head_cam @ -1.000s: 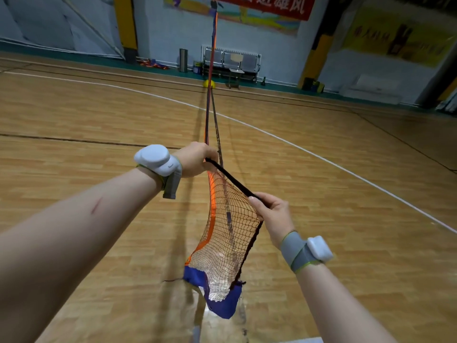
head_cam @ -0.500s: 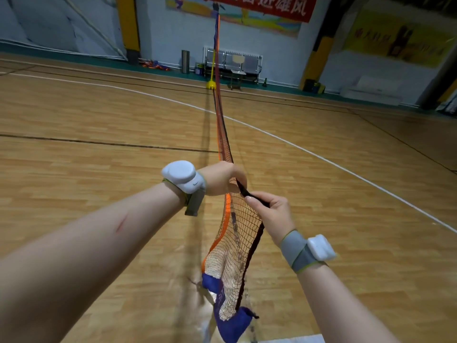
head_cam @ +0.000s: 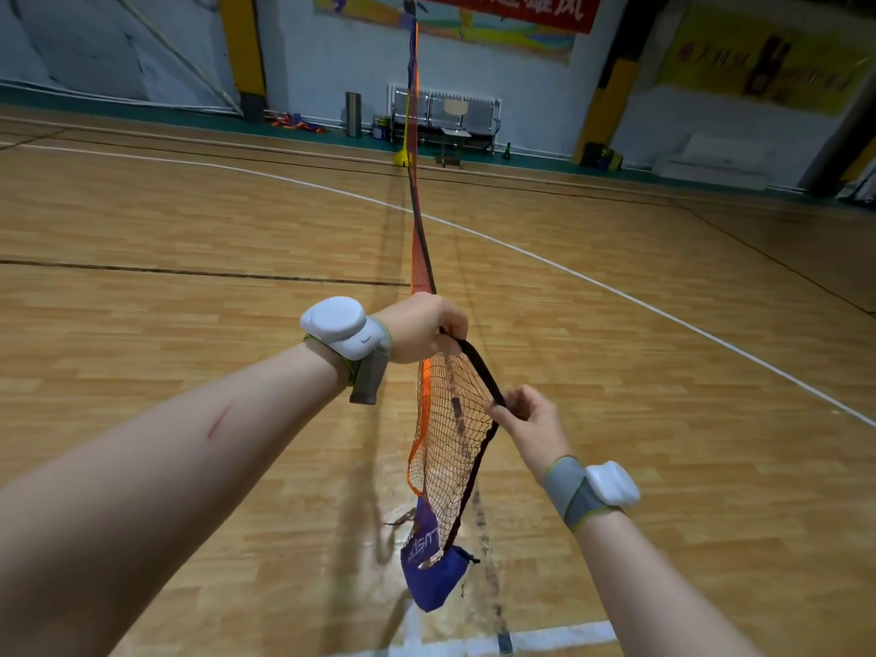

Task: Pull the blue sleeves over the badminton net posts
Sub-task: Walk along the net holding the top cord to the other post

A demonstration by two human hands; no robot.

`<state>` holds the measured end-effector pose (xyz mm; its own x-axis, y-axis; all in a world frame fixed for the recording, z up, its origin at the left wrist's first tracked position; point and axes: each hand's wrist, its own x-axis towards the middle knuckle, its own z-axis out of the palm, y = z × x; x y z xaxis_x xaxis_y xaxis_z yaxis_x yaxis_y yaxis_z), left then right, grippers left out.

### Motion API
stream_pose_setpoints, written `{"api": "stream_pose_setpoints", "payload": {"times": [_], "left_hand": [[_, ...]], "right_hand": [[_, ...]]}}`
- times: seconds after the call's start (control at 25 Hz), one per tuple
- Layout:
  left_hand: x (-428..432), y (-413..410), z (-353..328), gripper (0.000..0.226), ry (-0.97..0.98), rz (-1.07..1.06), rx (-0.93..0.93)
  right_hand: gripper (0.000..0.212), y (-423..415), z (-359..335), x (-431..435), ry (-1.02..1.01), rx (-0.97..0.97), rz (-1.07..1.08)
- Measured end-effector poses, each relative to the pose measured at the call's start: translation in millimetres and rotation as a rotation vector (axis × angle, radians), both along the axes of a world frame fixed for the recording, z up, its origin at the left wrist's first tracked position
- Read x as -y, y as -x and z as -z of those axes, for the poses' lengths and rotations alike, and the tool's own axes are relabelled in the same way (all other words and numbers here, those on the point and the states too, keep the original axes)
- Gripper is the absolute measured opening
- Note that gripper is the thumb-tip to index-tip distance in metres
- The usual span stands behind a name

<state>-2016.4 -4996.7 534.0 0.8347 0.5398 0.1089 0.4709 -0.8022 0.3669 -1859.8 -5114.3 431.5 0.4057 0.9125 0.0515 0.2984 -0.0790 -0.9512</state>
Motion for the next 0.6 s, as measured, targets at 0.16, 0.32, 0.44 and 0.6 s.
{"api": "stream_pose_setpoints", "payload": {"times": [0.16,0.32,0.44,0.6], "left_hand": [[5,20,6,0.011,-0.018,-0.028,0.002],[5,34,13,0.008,-0.06,-0.109,-0.072],[3,39,19,0.008,-0.05,-0.185,-0.112],[18,30,20,0.009,-0.017,-0.202,-0.023]], "right_hand": [[0.025,6,8,17,-0.01,-0.031,0.019],[0.017,19,-9,32,-0.078,-0.099,-0.006],[0.012,29,-32,46,-0.099,-0.092,-0.055],[0.005,36,-56,65,-0.159,-0.024,-0.122]]}}
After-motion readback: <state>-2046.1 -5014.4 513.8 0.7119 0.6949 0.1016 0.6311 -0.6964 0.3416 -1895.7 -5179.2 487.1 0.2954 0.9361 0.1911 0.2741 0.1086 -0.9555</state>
